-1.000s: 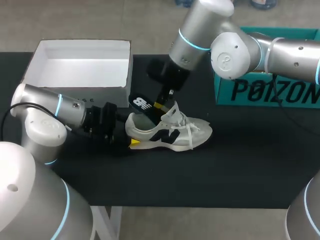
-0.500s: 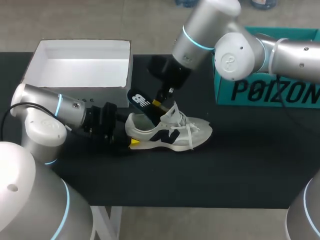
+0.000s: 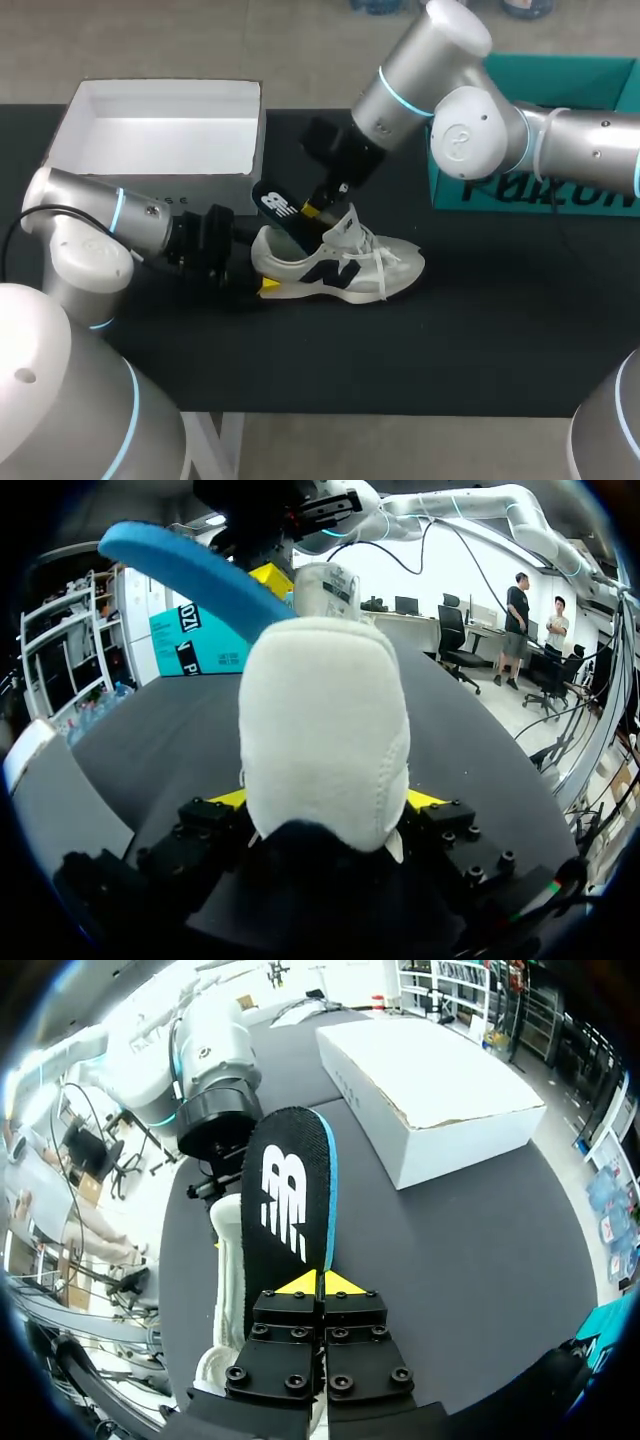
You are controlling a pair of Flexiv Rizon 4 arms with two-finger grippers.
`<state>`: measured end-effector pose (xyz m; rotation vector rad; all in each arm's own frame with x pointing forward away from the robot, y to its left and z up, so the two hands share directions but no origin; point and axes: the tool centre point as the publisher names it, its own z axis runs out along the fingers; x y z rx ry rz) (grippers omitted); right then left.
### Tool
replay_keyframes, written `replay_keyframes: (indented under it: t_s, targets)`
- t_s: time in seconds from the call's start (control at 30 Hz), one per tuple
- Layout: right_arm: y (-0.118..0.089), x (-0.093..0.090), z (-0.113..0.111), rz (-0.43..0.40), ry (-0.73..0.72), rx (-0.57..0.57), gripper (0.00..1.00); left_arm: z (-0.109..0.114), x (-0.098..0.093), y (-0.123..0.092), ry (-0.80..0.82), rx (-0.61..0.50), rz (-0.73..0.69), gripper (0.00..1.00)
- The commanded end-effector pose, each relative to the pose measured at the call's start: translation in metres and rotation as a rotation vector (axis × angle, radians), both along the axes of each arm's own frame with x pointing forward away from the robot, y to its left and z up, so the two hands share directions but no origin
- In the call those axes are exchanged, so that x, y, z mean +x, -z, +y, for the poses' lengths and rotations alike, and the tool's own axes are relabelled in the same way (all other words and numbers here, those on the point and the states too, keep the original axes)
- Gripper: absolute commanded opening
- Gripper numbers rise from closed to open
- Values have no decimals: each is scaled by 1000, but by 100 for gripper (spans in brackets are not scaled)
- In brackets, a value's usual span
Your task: Take the shoe out of the shoebox, open the shoe tongue, remove and reinsert the insole, then place the shoe into the shoebox
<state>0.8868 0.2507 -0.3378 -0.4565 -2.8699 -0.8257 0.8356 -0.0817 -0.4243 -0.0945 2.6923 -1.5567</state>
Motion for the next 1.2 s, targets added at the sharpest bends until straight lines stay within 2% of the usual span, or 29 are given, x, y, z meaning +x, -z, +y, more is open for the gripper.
replay_keyframes:
  t_s: [0.03,0.3,0.47,0.7,0.8,0.87,0.97,1.2]
  targets:
    - [3,1,0,1,0,23,16,0,-1,0,-1,-1,-1,0]
    - [6,6,2,26,-5,61,23,0,-1,0,-1,-1,-1,0]
    - [11,8,5,75,-33,114,24,0,-1,0,-1,-1,-1,0]
    - [14,-1,12,103,-69,124,26,0,-1,0,-1,-1,-1,0]
    - [17,-2,12,116,-74,121,20,0,-1,0,-1,-1,-1,0]
    - [17,-4,12,120,-73,118,0,0,-1,0,-1,-1,-1,0]
    - [11,-5,12,112,-63,123,0,0,-1,0,-1,-1,-1,0]
    - [-18,-2,15,79,-54,193,0,0,-1,0,-1,-1,-1,0]
